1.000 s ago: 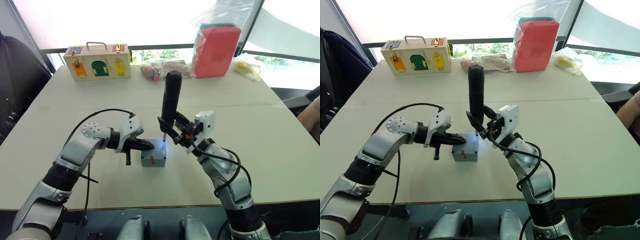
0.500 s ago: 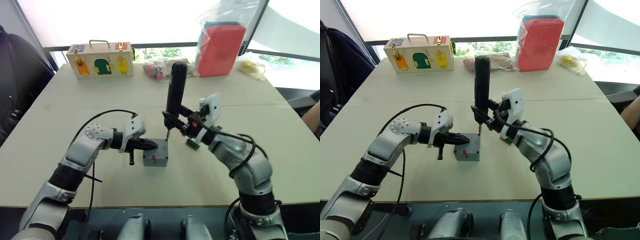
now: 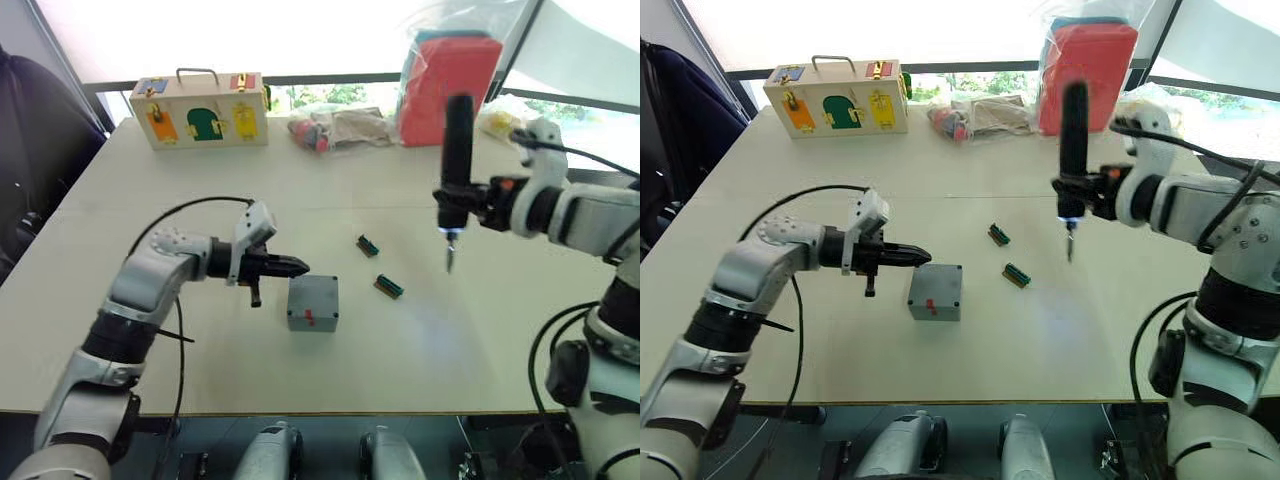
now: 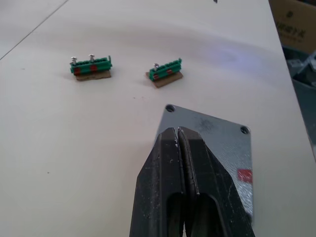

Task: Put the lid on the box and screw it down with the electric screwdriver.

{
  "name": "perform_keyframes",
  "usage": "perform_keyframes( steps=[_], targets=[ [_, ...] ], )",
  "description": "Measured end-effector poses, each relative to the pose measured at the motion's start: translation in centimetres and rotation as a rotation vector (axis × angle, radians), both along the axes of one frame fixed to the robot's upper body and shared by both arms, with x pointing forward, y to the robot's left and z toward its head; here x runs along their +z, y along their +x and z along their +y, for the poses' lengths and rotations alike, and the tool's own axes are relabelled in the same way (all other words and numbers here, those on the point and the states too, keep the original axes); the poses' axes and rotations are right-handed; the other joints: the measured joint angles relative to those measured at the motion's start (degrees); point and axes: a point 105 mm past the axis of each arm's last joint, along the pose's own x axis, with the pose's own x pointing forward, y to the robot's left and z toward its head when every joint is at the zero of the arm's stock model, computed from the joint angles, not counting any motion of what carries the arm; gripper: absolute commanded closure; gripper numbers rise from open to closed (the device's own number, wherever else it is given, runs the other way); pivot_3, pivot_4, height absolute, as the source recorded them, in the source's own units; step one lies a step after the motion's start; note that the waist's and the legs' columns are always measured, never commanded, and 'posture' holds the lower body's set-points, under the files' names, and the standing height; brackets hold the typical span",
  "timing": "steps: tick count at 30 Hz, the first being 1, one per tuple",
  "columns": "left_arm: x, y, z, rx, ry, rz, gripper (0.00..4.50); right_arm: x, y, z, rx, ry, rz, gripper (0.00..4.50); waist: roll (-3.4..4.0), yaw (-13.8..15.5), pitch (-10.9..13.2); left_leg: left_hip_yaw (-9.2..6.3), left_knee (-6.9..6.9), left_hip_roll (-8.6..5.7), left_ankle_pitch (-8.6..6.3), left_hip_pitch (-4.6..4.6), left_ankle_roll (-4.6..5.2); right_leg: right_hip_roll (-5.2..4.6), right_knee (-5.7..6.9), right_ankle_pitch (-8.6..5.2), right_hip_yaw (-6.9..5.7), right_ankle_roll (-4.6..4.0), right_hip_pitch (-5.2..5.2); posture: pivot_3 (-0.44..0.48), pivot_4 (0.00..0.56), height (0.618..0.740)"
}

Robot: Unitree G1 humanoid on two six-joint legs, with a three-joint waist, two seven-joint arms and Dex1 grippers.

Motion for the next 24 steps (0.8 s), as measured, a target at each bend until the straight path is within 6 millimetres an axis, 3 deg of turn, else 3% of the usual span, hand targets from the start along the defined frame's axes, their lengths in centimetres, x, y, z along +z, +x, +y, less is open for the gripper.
perform_keyframes(
  steps=[3, 7, 11, 20, 24],
  targets=[
    [0.0, -0.9, 0.0, -0.038, 0.033, -0.022, 4.5, -3.1, -1.3, -2.3, -0.033, 0.022, 0.21, 2.66, 0.02, -0.2, 0.5, 0.03, 0.02, 0.02, 0.0, -0.04, 0.02, 0.0, -0.01, 0.0, 0.0, 0.01, -0.02, 0.0, 0.15, 0.74],
    [-0.4, -2.4, -0.9, -0.098, 0.058, -0.04, 4.5, -5.7, -2.9, -2.8, -0.014, 0.054, 0.396, 2.66, 0.05, -1.2, 0.8, 0.05, 0.12, 0.07, 0.0, -0.08, 0.03, 0.04, 0.03, 0.01, 0.0, 0.01, -0.03, 0.0, 0.15, 0.74],
    [-1.2, -3.4, -1.0, -0.11, 0.074, -0.038, 4.5, -7.2, -3.3, -3.4, -0.043, 0.06, 0.499, 2.66, 0.07, -1.4, 0.9, 0.05, 0.25, 0.12, 0.0, -0.07, 0.03, 0.14, 0.13, 0.01, 0.0, 0.02, -0.04, 0.0, 0.15, 0.74],
    [-2.1, -4.2, -0.8, -0.08, 0.084, -0.034, 4.5, -8.2, -2.6, -3.2, -0.049, -0.008, 0.576, 2.66, 0.09, -1.0, 1.2, 0.04, 0.56, 0.11, -0.05, -0.37, 0.1, 0.24, 0.12, 0.08, -0.05, 0.16, -0.14, 0.0, 0.15, 0.74],
    [-1.9, -4.0, -0.8, -0.069, 0.085, -0.045, 4.5, -8.3, -2.4, -3.0, -0.04, -0.029, 0.578, 1.05, 0.09, -1.0, 1.2, 0.04, 0.77, 0.1, -0.08, -0.38, 0.16, 0.25, 0.12, 0.19, -0.07, 0.34, -0.05, 0.0, 0.15, 0.74]
  ],
)
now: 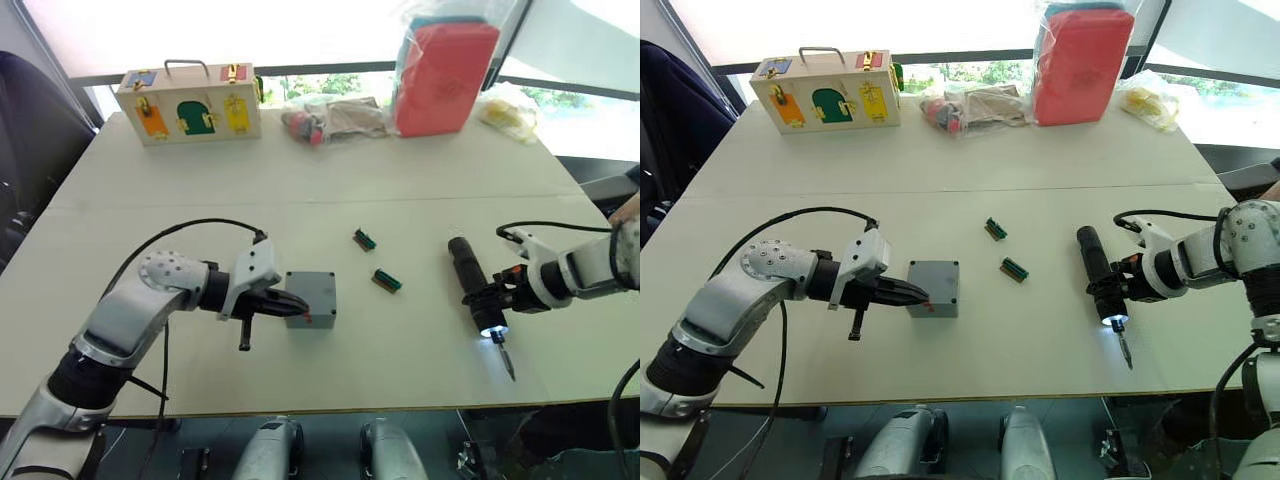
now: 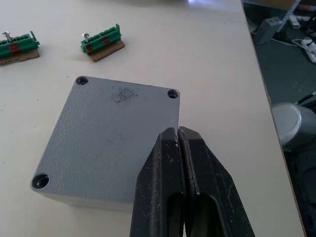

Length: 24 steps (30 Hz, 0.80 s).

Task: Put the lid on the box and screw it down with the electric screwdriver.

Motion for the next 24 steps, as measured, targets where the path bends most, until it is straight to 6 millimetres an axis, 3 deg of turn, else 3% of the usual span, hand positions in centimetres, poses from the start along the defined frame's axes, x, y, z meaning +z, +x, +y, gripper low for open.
perform_keyframes(
  steps=[3, 10, 19, 22, 24],
  targets=[
    [0.1, 0.4, 0.1, 0.017, 0.001, -0.013, 4.5, 0.1, 0.1, 0.2, 0.012, 0.005, -0.008, 0.03, -0.06, 0.1, 0.0, -0.01, 0.07, 0.0, -0.02, 0.02, 0.03, 0.01, -0.02, 0.01, -0.01, 0.01, 0.06, 0.0, 0.15, 0.74],
    [0.5, 1.3, 1.2, 0.043, 0.016, -0.018, 4.5, 1.0, 0.6, 0.2, 0.033, -0.043, -0.067, 0.03, -0.05, 0.1, 0.0, 0.0, 0.08, -0.02, -0.04, 0.0, 0.07, 0.0, 0.01, 0.02, -0.01, 0.04, 0.01, 0.0, 0.15, 0.74],
    [1.4, 3.1, 4.0, 0.118, 0.029, -0.012, 4.5, 7.0, 1.5, 1.3, 0.097, -0.057, -0.34, 0.03, -0.02, -0.1, 0.0, 0.0, 0.05, -0.01, -0.05, -0.01, 0.06, 0.0, 0.02, 0.02, -0.02, 0.05, -0.04, 0.0, 0.15, 0.74],
    [1.2, 4.0, 4.9, 0.16, 0.033, -0.006, 4.5, 8.9, 1.2, 3.0, 0.184, -0.062, -0.454, 0.03, -0.03, 0.0, 0.0, 0.0, 0.05, -0.01, -0.05, -0.01, 0.06, 0.0, 0.04, 0.03, -0.02, 0.06, -0.04, 0.0, 0.15, 0.74],
    [1.3, 4.3, 5.1, 0.172, 0.036, -0.007, 4.5, 9.0, 0.3, 5.7, 0.316, -0.018, -0.525, 0.03, -0.06, 0.0, 0.0, -0.02, 0.05, -0.01, -0.05, -0.01, 0.07, 0.0, 0.04, 0.03, -0.01, 0.06, -0.03, 0.0, 0.15, 0.74]
  ],
)
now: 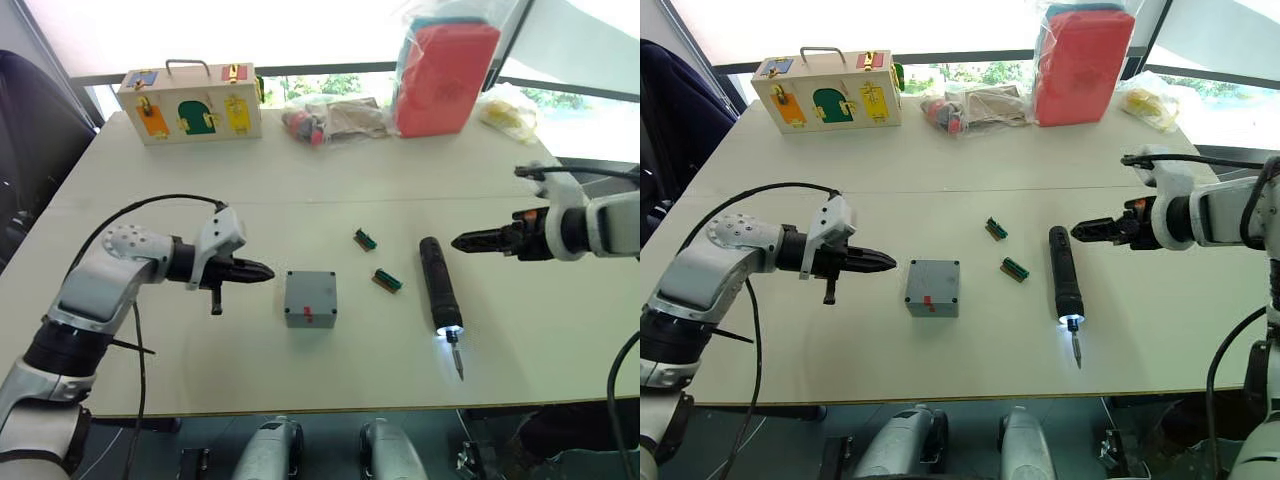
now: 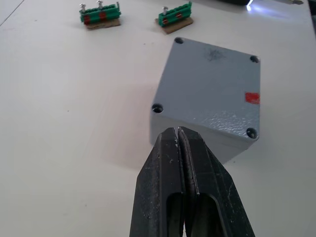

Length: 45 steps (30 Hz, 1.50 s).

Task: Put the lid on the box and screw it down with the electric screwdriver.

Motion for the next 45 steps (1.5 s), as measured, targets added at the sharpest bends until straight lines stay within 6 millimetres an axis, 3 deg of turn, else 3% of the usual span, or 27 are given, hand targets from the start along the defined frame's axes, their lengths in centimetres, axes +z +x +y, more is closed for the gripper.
perform_keyframes(
  steps=[3, 9, 12, 19, 27, 36, 39, 42, 45],
  targets=[
    [-0.2, 0.0, 0.2, 0.001, 0.01, -0.002, 4.5, -2.3, -2.5, 3.9, 0.213, -0.005, 0.0, 0.03, 0.0, 0.1, 0.0, 0.0, 0.0, 0.0, 0.0, -0.01, 0.0, -0.01, 0.02, 0.0, 0.05, 0.01, 0.0, 0.0, 0.15, 0.74],
    [-2.5, -0.4, 1.4, 0.041, 0.065, 0.042, 4.5, -6.8, -5.4, 7.4, 0.396, -0.09, -0.015, 0.03, -0.02, 0.1, 0.0, 0.0, 0.06, -0.02, 0.0, 0.03, 0.0, -0.03, 0.03, 0.04, 0.07, 0.06, 0.03, 0.0, 0.15, 0.74],
    [-3.9, -0.9, 1.4, 0.06, 0.06, 0.077, 4.5, -8.2, -5.8, 9.5, 0.454, -0.049, -0.037, 0.03, -0.02, 0.0, 0.0, 0.0, 0.05, -0.01, 0.0, 0.02, -0.01, -0.02, 0.05, 0.04, 0.09, 0.06, -0.01, 0.0, 0.15, 0.74],
    [-4.4, -1.1, -1.3, 0.07, -0.017, 0.074, 4.5, -9.7, -5.1, 12.9, 0.51, -0.025, -0.094, 0.03, -0.04, 0.3, 0.0, -0.01, 0.07, -0.03, 0.01, 0.02, -0.03, -0.02, 0.06, 0.04, 0.08, 0.06, 0.0, 0.0, 0.15, 0.74],
    [-4.9, -0.1, -3.0, 0.061, -0.034, 0.06, 4.5, -11.3, -5.5, 14.2, 0.58, -0.039, -0.057, 0.03, -0.04, 0.7, 0.0, -0.01, 0.1, -0.07, 0.02, 0.03, -0.04, 0.01, 0.08, 0.04, 0.01, 0.06, 0.02, 0.0, 0.15, 0.74],
    [-4.8, 2.2, -3.8, 0.036, -0.027, 0.014, 4.5, -11.0, -7.4, 16.2, 0.657, 0.064, -0.023, 0.03, -0.05, 1.2, 0.0, -0.01, 0.11, -0.07, 0.03, 0.04, -0.05, 0.03, 0.13, 0.04, 0.01, 0.07, 0.02, 0.0, 0.15, 0.74],
    [-4.9, 2.4, -3.4, 0.037, -0.003, -0.006, 4.5, -10.2, -7.3, 15.4, 0.647, 0.044, -0.051, 0.03, -0.05, 1.2, 0.0, -0.01, 0.14, -0.07, 0.03, 0.04, -0.05, 0.03, 0.14, 0.05, 0.01, 0.07, 0.02, 0.0, 0.15, 0.74],
    [-5.1, 2.3, -1.3, 0.067, 0.059, -0.007, 4.5, -9.6, -6.5, 12.9, 0.614, -0.051, -0.088, 0.03, -0.05, 1.1, 0.0, -0.01, 0.13, -0.07, 0.02, 0.05, -0.04, 0.03, 0.13, 0.05, 0.01, 0.07, 0.01, 0.0, 0.15, 0.74],
    [-6.3, 0.8, 0.3, 0.071, 0.099, 0.045, 4.5, -9.1, -5.0, 11.6, 0.589, -0.118, -0.163, 0.03, -0.04, 0.7, 0.0, 0.0, 0.11, -0.06, 0.02, 0.07, -0.05, 0.04, 0.12, 0.04, 0.03, 0.07, 0.0, 0.0, 0.15, 0.74]
  ],
)
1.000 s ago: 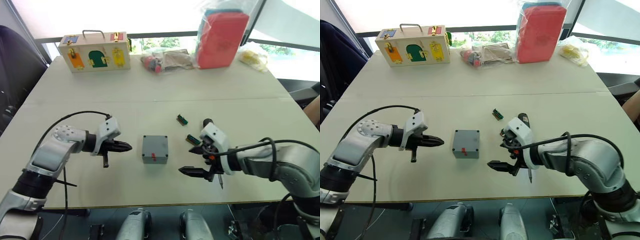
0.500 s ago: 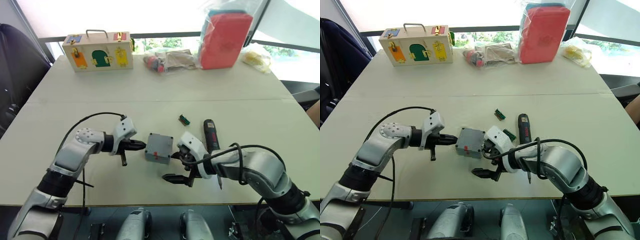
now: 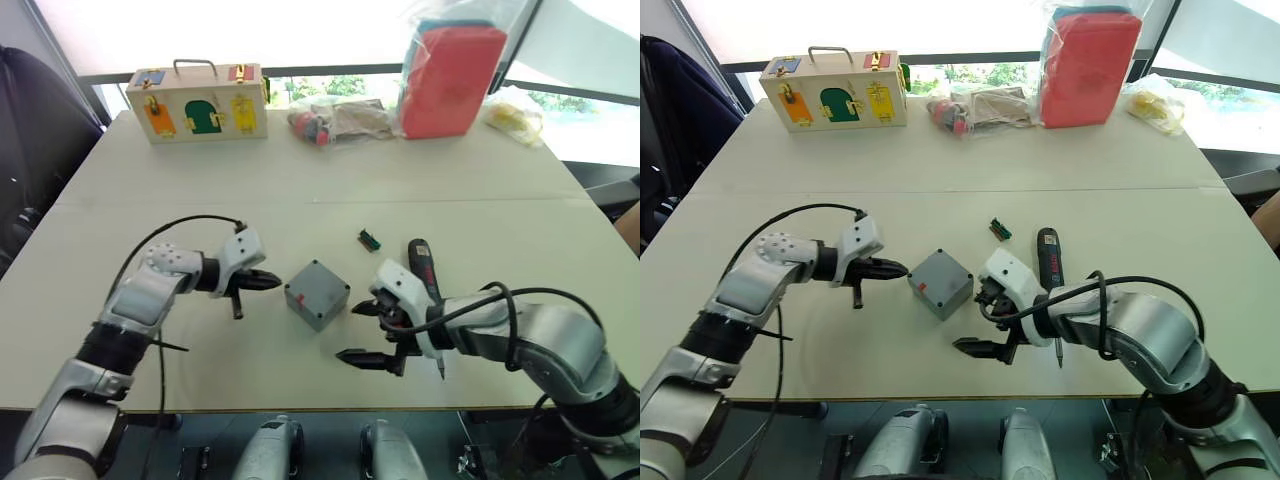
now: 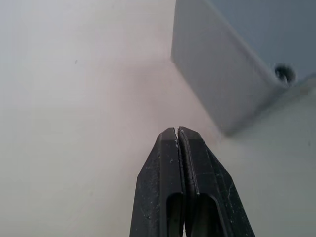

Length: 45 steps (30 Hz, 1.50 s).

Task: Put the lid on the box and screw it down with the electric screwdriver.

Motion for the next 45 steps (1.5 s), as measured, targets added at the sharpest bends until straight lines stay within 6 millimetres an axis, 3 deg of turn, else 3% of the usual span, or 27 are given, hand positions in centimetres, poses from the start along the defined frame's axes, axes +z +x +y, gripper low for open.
perform_keyframes(
  steps=[3, 7, 12, 23, 35, 39, 45],
  targets=[
    [-0.6, -2.3, -0.2, -0.045, -0.012, 0.063, 4.5, 0.1, 2.3, -0.3, 0.008, -0.024, -0.103, 0.03, 0.0, -0.4, 0.0, 0.0, 0.0, 0.01, 0.01, 0.0, -0.01, 0.0, 0.0, 0.0, 0.01, 0.0, 0.02, 0.0, 0.15, 0.74],
    [-0.5, -2.7, -1.9, -0.048, -0.065, 0.07, 4.5, -1.4, 3.3, 0.4, 0.079, -0.056, -0.134, 0.03, -0.02, 0.1, 0.0, -0.01, 0.04, -0.01, 0.0, 0.0, 0.0, 0.0, -0.01, 0.0, 0.0, 0.0, 0.06, 0.0, 0.15, 0.74],
    [-0.3, -1.9, -3.5, -0.01, -0.11, 0.033, 4.5, -2.0, 2.7, 1.7, 0.171, -0.048, -0.124, 0.03, -0.03, 0.5, 0.0, -0.01, 0.05, -0.01, 0.02, 0.0, -0.03, 0.01, 0.04, 0.0, 0.0, 0.0, 0.05, 0.0, 0.15, 0.74],
    [-0.1, -1.1, -3.4, 0.019, -0.111, 0.018, 4.5, -2.2, 1.2, 2.0, 0.134, -0.025, -0.065, 0.03, -0.03, 0.6, 0.0, -0.04, 0.05, -0.01, 0.04, 0.0, -0.07, 0.01, 0.04, 0.0, 0.0, 0.0, 0.04, 0.0, 0.15, 0.74],
    [0.1, -0.1, -3.6, 0.026, -0.112, -0.003, 4.5, -1.8, 1.0, 2.4, 0.064, 0.017, -0.058, 0.03, -0.03, 0.6, 0.0, -0.05, 0.05, -0.02, 0.05, 0.0, -0.09, 0.01, 0.05, 0.0, 0.0, 0.0, 0.04, 0.0, 0.15, 0.74],
    [0.4, -0.6, -3.5, -0.008, -0.099, 0.0, 4.5, -0.9, 1.0, 1.8, 0.019, 0.026, -0.09, 0.03, -0.03, 0.6, 0.0, -0.05, 0.05, -0.02, 0.05, 0.0, -0.09, 0.01, 0.04, 0.0, 0.0, 0.0, 0.04, 0.0, 0.15, 0.74],
    [1.2, -2.0, -1.3, -0.049, -0.036, 0.032, 4.5, 0.3, 2.3, -1.7, -0.207, 0.064, -0.119, 0.03, -0.03, 0.6, 0.0, -0.07, 0.03, 0.0, 0.06, 0.01, -0.12, 0.01, 0.06, 0.01, 0.0, -0.01, 0.04, 0.0, 0.15, 0.74]
  ],
)
